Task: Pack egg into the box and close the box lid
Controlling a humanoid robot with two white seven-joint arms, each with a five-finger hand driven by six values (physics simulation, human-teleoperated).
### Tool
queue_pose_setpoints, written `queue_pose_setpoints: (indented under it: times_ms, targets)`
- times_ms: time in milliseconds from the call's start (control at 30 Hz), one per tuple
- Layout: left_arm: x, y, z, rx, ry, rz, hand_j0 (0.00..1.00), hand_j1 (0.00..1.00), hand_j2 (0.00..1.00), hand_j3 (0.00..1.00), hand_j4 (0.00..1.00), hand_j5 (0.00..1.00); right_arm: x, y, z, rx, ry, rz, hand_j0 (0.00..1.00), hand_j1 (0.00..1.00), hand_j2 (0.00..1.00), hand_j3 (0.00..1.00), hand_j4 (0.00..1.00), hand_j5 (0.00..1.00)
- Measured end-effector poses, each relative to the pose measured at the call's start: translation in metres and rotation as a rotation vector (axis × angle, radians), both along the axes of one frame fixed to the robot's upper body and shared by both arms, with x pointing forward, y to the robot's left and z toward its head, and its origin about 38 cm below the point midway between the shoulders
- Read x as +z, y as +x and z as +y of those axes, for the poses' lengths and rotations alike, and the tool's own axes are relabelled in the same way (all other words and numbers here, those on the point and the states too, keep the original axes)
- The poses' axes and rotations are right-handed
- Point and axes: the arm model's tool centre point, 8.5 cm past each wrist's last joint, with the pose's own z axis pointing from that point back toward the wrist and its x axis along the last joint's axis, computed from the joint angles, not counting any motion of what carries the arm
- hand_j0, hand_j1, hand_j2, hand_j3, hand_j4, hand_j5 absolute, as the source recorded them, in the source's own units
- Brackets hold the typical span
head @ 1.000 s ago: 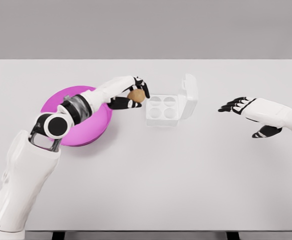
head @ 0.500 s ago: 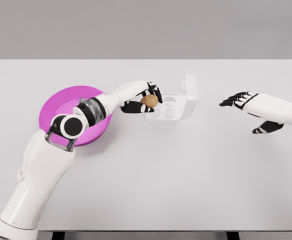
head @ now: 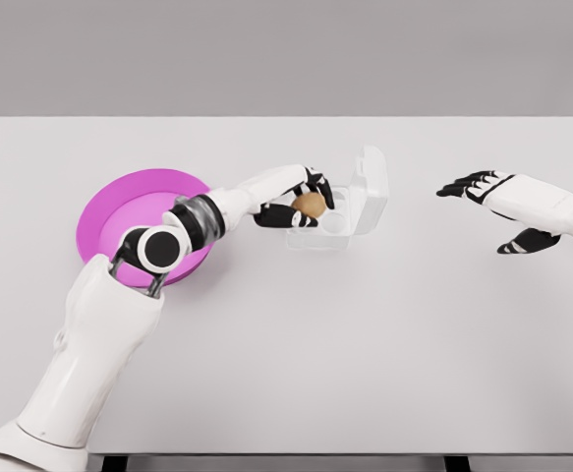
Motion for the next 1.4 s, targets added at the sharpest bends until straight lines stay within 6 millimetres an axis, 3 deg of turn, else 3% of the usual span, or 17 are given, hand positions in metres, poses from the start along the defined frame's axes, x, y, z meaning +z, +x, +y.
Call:
queue_pose_setpoints:
  times_ms: [200, 367, 833, 1100, 1333, 1400]
  targets:
    - [-0.001, 0.0003, -0.0023, -0.002, -0.002, 0.005, 0.45, 0.45, 0.45, 0.45, 0.45, 0.45, -0.0009, -0.0007, 0.002, 0.007, -0.002, 0.002, 1.0, 1.0, 1.0, 1.0, 1.0, 1.0]
    - [-0.0015, 0.0001, -0.0026, -0.003, -0.001, 0.005, 0.58, 0.58, 0.58, 0.58, 0.58, 0.58, -0.0011, -0.0013, 0.0023, 0.008, -0.004, 0.003, 1.0, 1.0, 1.0, 1.0, 1.0, 1.0]
    - [-0.0028, 0.0, -0.0007, -0.002, 0.004, 0.007, 0.68, 0.68, 0.68, 0.68, 0.68, 0.68, -0.0006, -0.0018, 0.0033, 0.012, -0.005, 0.001, 1.0, 1.0, 1.0, 1.0, 1.0, 1.0]
    - [-0.0027, 0.0, -0.0003, -0.002, 0.004, 0.006, 0.69, 0.69, 0.69, 0.69, 0.69, 0.69, 0.0007, -0.0016, 0.0035, 0.013, -0.005, -0.002, 1.0, 1.0, 1.0, 1.0, 1.0, 1.0]
    - [0.003, 0.0001, 0.0019, -0.002, 0.001, -0.008, 0.96, 0.96, 0.96, 0.96, 0.96, 0.96, 0.0012, -0.0017, 0.0048, 0.016, -0.003, -0.004, 1.0, 1.0, 1.0, 1.0, 1.0, 1.0]
    - [0.0062, -0.0026, 0.0069, -0.001, -0.001, -0.021, 1.0, 1.0, 1.0, 1.0, 1.0, 1.0, 0.0017, -0.0032, 0.0071, 0.024, -0.004, -0.007, 1.0, 1.0, 1.0, 1.0, 1.0, 1.0]
